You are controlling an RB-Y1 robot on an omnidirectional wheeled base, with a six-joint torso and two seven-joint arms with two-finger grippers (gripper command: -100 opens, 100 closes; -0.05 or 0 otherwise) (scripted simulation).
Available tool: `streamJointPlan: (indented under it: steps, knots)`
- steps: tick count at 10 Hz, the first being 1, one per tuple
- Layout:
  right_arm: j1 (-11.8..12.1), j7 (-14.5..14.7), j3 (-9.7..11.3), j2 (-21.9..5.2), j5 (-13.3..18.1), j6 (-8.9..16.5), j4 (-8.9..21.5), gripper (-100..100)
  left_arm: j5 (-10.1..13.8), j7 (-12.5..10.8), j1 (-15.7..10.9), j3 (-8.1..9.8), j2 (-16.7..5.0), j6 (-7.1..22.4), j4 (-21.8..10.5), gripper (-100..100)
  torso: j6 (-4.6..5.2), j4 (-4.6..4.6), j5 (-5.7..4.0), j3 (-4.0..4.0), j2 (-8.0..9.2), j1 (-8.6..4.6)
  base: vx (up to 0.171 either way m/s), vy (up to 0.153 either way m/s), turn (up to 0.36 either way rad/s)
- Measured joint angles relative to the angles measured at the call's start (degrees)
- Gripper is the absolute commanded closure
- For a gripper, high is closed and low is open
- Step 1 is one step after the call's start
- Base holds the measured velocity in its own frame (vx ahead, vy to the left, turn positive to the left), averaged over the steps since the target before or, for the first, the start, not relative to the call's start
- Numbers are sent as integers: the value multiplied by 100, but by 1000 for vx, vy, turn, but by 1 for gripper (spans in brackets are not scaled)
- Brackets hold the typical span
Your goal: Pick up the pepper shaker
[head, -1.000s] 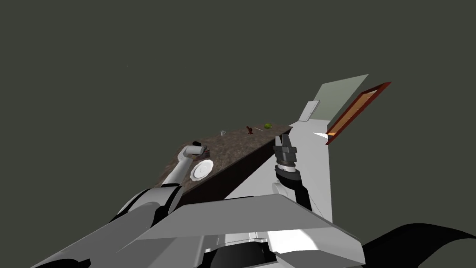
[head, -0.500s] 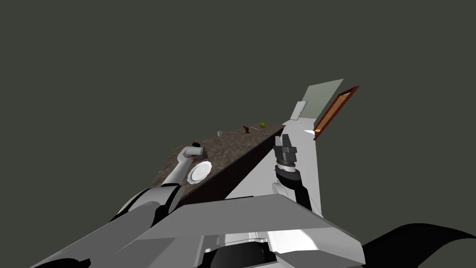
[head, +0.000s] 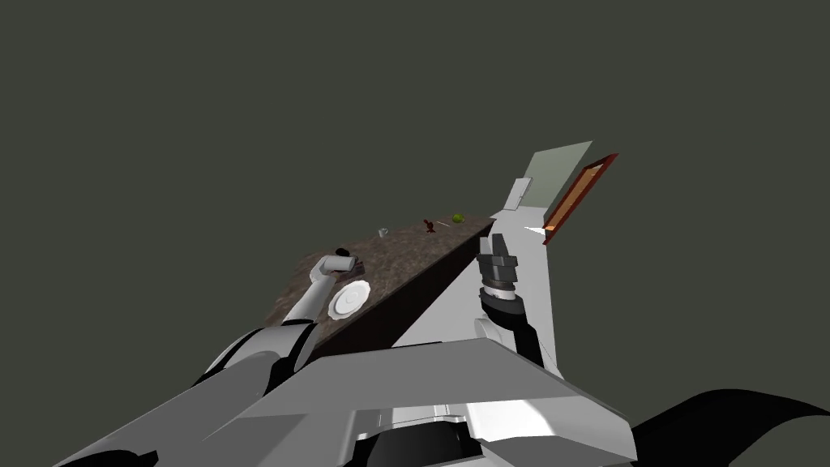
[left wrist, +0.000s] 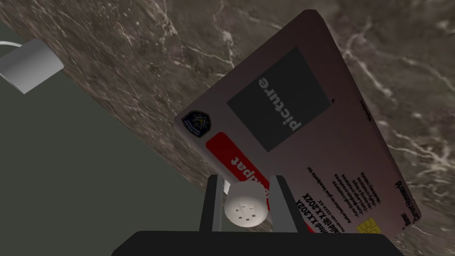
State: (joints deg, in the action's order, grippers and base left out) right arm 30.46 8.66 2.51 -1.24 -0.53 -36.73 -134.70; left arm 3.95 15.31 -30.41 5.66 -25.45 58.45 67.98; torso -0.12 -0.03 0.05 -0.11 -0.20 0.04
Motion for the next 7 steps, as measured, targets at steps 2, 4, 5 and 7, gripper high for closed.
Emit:
streamJointPlan:
  steps: [2, 4, 5, 7]
  knots:
    - [0, 0, 0, 0, 0, 0, 0, 0, 2, 0, -2, 0, 0, 1, 2, 100, 0, -2, 1, -3, -3, 1, 13, -11, 103]
    - [1, 0, 0, 0, 0, 0, 0, 0, 105, 84, 19, -22, -12, 49, 138, 100, -14, -2, -4, -4, -8, -11, 41, -79, 288]
    - [1, 0, 0, 1, 0, 0, 0, 0, 180, 172, 3, -60, -5, 97, 214, 100, -14, -3, -6, -5, -7, -27, 33, -88, 169]
    - [0, 0, 0, 0, 0, 0, 0, 0, 259, 263, 12, -72, -24, 182, 307, 0, 6, -3, -5, -5, -8, -19, 6, -19, 11]
